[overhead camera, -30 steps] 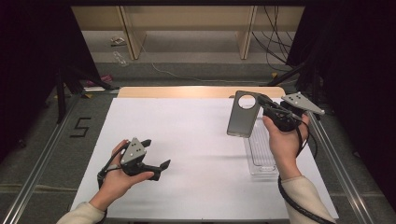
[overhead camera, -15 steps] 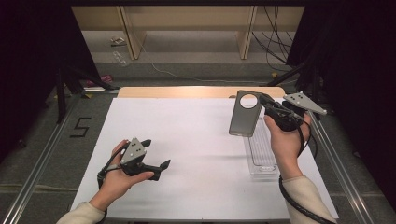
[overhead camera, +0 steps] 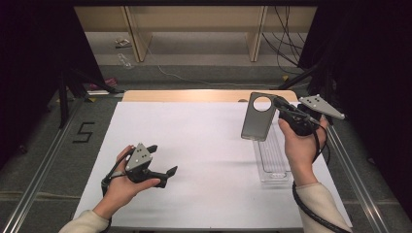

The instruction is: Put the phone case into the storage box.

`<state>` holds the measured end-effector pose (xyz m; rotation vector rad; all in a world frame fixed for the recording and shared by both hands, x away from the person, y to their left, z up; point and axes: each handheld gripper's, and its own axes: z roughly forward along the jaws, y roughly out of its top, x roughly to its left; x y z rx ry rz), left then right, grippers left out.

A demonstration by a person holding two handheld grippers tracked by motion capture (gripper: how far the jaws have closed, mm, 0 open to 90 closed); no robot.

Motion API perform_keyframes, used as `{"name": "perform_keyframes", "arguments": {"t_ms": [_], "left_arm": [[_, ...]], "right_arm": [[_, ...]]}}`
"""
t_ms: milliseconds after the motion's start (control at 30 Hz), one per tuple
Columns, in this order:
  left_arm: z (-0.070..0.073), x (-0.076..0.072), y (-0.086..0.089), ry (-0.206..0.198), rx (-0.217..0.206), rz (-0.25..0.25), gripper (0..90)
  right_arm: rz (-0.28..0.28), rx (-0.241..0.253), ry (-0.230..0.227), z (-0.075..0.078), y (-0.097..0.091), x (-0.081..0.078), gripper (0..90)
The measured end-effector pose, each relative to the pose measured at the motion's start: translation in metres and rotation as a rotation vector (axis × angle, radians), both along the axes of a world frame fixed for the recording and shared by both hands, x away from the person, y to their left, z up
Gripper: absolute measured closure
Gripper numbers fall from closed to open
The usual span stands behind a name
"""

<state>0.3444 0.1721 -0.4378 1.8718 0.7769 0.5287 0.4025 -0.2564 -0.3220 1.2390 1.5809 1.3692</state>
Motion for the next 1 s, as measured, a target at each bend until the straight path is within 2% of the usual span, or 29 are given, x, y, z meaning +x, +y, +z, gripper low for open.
{"name": "perform_keyframes", "arguments": {"t_ms": [1000], "left_arm": [[0.0001, 0.0001, 0.0, 0.003, -0.002, -0.001, 1.7]], "right_arm": [[-0.031, -0.004, -0.016, 0.0004, -0.009, 0.001, 83.8]]}}
